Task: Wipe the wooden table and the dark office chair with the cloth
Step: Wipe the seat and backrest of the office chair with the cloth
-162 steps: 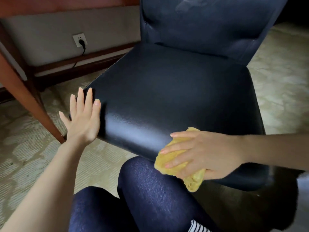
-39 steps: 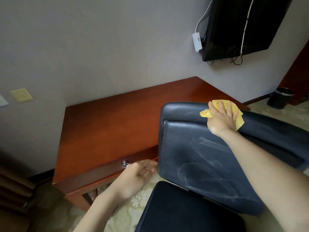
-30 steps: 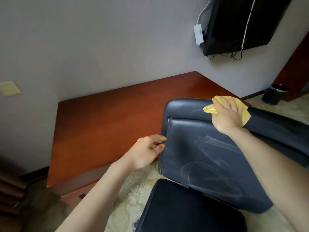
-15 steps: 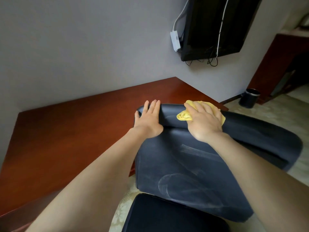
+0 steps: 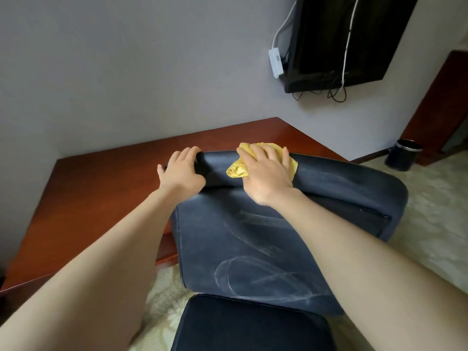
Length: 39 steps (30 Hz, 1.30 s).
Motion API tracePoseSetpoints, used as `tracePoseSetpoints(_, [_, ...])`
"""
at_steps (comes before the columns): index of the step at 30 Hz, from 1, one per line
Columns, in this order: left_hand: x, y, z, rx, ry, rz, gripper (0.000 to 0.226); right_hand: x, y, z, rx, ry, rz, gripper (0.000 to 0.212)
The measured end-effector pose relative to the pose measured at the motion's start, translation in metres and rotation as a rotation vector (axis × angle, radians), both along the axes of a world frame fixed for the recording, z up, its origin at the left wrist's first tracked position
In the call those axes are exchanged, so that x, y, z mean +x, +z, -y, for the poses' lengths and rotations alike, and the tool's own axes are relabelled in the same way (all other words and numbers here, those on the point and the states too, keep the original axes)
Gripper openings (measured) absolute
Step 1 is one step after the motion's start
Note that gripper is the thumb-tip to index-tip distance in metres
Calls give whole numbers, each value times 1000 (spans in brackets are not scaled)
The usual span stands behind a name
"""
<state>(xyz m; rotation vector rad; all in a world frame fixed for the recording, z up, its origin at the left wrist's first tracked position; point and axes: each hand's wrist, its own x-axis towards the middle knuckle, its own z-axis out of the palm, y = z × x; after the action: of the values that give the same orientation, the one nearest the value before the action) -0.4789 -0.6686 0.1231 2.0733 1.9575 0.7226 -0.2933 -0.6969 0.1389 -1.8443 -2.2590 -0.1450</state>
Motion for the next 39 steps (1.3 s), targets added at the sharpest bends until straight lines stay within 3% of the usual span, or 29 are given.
tracePoseSetpoints(7, [-64, -2, 49, -37, 153, -176, 73, -58, -2, -5, -16, 200, -41, 61])
tracePoseSetpoints(13, [-135, -18, 139, -19, 346, -517, 79, -151, -12, 27, 12, 415, -125, 55])
tracePoseSetpoints(20, [-165, -33, 250, 56, 465, -506, 91, -218, -21, 96, -43, 566, -200, 53])
tracePoseSetpoints(29, [-151, -26, 340, -157, 580, -683, 92, -235, 0, 181, -267, 596, -185, 55])
tracePoseSetpoints(39, [-106, -13, 437, -282, 660, -637, 96, -225, 1, 250, -311, 813, -197, 53])
